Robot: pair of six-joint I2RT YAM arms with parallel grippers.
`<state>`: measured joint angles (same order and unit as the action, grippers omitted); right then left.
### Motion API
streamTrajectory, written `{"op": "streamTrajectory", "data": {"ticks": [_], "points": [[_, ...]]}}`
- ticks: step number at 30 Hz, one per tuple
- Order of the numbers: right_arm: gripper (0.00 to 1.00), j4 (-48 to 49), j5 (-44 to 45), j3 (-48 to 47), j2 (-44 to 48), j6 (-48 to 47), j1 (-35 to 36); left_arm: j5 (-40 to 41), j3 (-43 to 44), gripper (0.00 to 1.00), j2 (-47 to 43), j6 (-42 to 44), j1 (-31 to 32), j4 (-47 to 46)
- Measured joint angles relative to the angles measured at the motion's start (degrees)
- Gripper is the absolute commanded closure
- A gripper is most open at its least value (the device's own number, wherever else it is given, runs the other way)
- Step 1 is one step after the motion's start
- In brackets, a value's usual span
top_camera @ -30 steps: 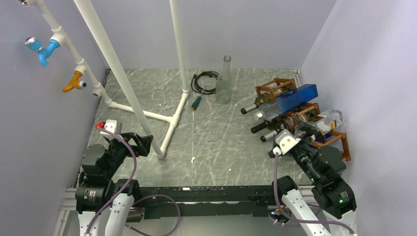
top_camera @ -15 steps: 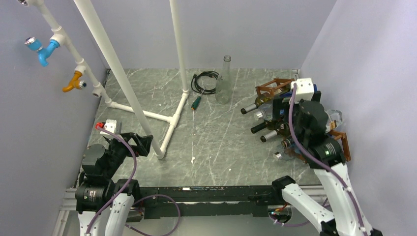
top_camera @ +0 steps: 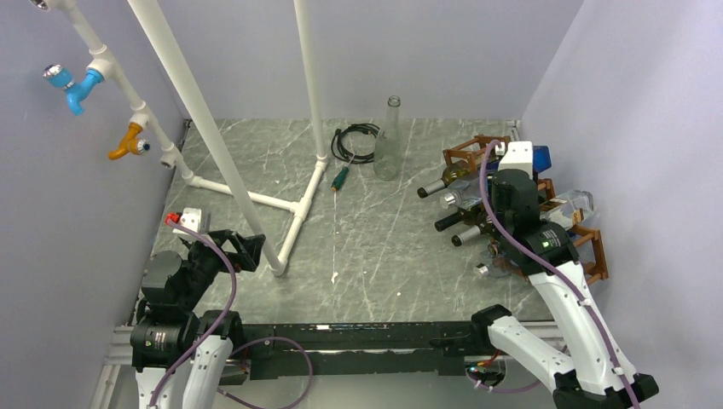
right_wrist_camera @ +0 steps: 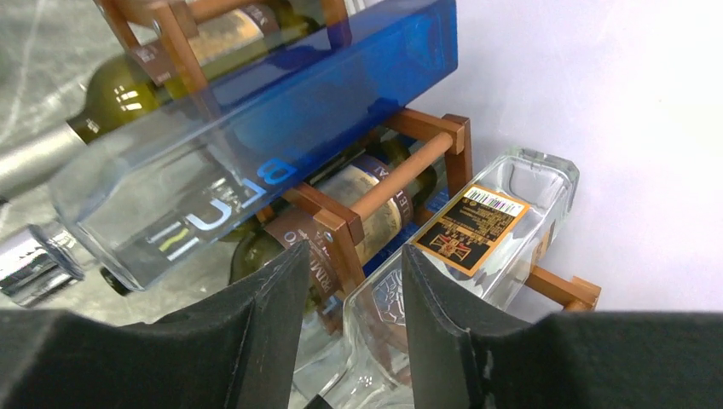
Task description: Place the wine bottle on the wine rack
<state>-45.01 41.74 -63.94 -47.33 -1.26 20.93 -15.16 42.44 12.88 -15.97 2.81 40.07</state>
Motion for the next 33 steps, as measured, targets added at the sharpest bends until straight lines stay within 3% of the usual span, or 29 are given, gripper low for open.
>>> {"op": "streamTrajectory", "data": {"ticks": [10,23,33], "points": [[0.49,1.86,4.33,7.45,-1.49,-3.52,-0.28,0.00,0.00,0.02,-0.26,0.00,0.00,0.02],[0.51,7.85,4.96,10.49,-5.42,-4.59,-1.79,-0.02,0.00,0.02,-1.18,0.00,0.17,-0.02],[0.66,12.50,4.46,13.81,-6.56,-3.34,-4.09,-0.02,0.00,0.02,-1.18,-0.02,0.46,-0.02]]}}
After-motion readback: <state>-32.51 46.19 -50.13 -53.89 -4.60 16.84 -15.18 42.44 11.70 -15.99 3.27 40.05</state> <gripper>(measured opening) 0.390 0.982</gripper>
